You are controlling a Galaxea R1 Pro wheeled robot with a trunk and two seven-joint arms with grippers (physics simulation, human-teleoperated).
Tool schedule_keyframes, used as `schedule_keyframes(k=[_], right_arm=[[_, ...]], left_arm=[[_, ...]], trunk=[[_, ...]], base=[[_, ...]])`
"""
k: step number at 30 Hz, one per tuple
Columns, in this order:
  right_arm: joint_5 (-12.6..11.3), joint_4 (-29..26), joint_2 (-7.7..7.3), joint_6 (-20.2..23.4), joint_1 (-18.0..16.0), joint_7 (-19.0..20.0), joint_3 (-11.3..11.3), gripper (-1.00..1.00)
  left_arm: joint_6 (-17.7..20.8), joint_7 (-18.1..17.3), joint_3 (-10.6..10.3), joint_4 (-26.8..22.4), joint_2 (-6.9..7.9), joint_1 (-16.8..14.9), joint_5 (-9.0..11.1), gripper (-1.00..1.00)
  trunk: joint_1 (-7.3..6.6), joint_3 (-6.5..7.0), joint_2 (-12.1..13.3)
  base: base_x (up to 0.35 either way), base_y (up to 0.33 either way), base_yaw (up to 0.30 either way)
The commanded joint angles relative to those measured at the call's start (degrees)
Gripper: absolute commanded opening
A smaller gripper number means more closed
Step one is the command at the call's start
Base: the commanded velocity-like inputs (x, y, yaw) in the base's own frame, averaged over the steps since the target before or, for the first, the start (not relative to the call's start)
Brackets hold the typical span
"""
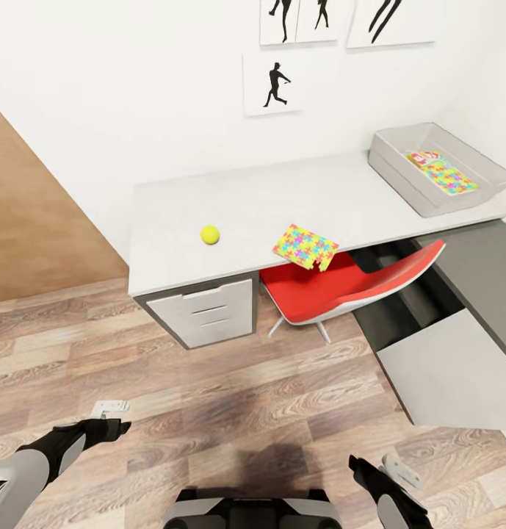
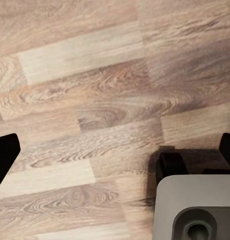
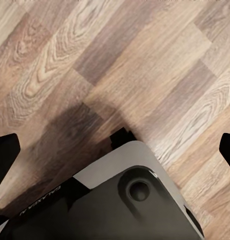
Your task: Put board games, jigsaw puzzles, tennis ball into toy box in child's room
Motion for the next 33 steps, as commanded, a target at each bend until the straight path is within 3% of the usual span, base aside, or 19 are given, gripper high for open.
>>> schedule_keyframes(k=[1, 19, 33], right_arm=[[-0.3, -0.3, 0.00, 0.3, 0.0, -0.3, 0.1, 1.00], [-0.4, -0.4, 0.81, 0.5, 0.0, -0.3, 0.0, 1.00], [-0.3, -0.4, 0.82, 0.0, 0.0, -0.2, 0.0, 1.00]], left_arm=[[0.4, -0.2, 0.5, -0.2, 0.01, 0.0, -0.5, 1.00], [0.5, -0.1, 0.4, -0.4, -0.03, 0.0, -0.5, 1.00], [0.4, -0.1, 0.4, -0.4, -0.17, 0.0, -0.5, 1.00]], trunk=[[0.03, -0.05, -0.1], [0.03, 0.06, -0.1], [0.03, 1.23, -0.1]], base=[[0.000, 0.000, 0.000], [0.000, 0.000, 0.000], [0.000, 0.000, 0.000]])
